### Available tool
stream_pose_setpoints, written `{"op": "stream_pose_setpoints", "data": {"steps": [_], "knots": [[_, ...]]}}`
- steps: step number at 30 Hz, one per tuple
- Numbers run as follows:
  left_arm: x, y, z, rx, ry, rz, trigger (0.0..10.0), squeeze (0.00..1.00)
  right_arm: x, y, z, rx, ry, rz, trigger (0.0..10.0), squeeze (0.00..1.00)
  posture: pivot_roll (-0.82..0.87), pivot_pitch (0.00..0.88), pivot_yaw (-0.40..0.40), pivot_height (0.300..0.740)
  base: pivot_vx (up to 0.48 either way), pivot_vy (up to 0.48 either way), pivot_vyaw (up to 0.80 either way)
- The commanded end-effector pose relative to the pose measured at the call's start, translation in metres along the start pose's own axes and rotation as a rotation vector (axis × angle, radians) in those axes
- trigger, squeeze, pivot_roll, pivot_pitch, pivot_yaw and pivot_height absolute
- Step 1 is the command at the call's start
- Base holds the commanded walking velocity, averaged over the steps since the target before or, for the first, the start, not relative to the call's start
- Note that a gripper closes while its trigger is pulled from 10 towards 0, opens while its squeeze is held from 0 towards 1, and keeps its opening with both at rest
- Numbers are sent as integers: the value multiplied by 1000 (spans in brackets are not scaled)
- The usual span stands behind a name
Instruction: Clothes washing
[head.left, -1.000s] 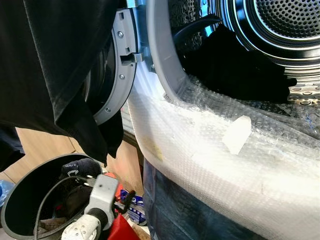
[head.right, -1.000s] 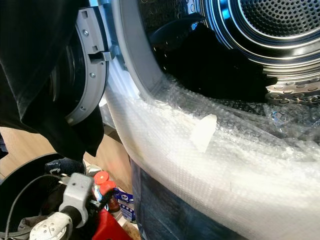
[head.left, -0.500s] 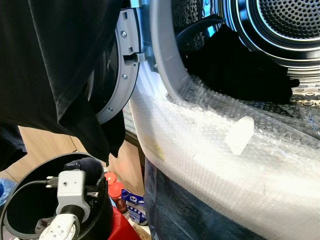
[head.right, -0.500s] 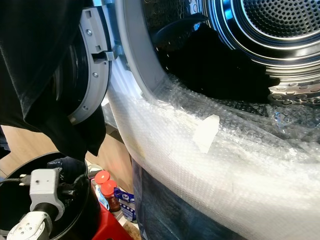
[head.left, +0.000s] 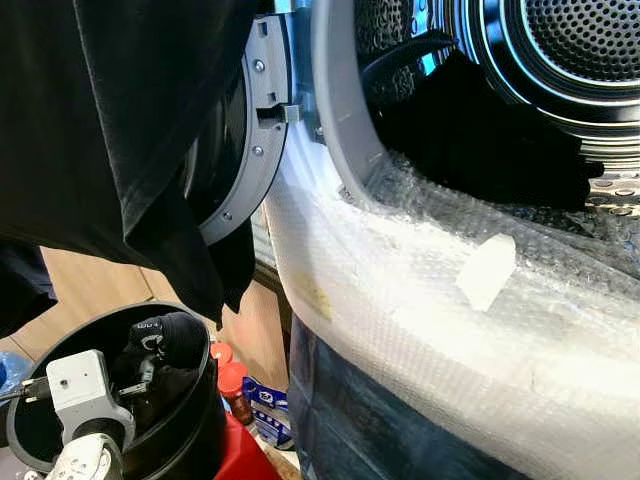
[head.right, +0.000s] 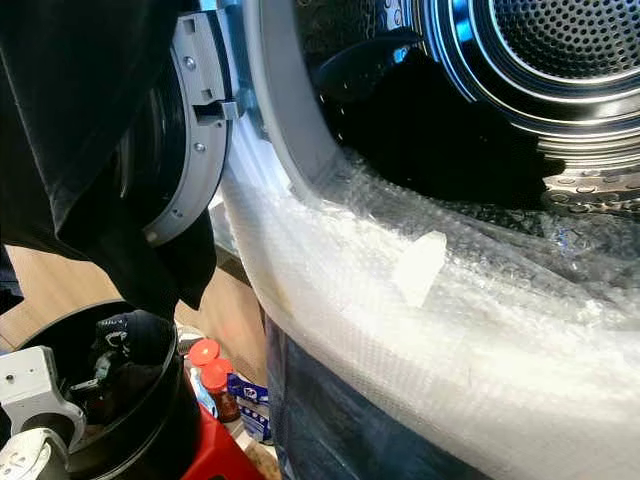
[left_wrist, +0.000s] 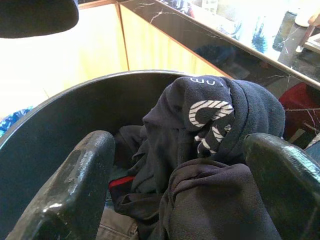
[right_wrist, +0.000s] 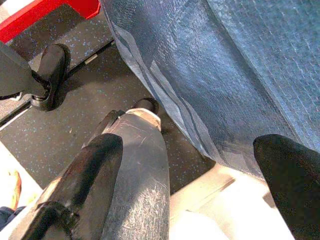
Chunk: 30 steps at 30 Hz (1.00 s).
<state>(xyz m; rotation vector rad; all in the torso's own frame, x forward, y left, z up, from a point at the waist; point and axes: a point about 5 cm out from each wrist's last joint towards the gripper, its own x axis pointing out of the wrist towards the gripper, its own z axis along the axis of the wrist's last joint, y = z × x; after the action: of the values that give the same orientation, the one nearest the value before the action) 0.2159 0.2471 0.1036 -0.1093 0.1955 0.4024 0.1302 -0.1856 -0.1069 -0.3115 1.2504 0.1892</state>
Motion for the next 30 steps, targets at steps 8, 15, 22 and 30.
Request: {"op": "stream_pose_setpoints", "data": {"steps": [8,15,22,30], "knots": [[14,-3,-7,-111,48,-70,10000,1000,0,5,-7,-5,36,14,10000,0,170,0,26,740,0,0,0],[16,-13,-11,-136,85,-141,10000,1000,0,5,-10,-10,44,15,10000,0,176,0,25,740,0,0,0],[17,-16,-22,-221,137,-109,10000,1000,0,7,-11,-8,45,20,10000,0,172,0,32,740,0,0,0],[20,-19,-22,-278,164,-129,10000,1000,0,8,-12,-13,47,21,10000,0,170,0,37,740,0,0,0]]}}
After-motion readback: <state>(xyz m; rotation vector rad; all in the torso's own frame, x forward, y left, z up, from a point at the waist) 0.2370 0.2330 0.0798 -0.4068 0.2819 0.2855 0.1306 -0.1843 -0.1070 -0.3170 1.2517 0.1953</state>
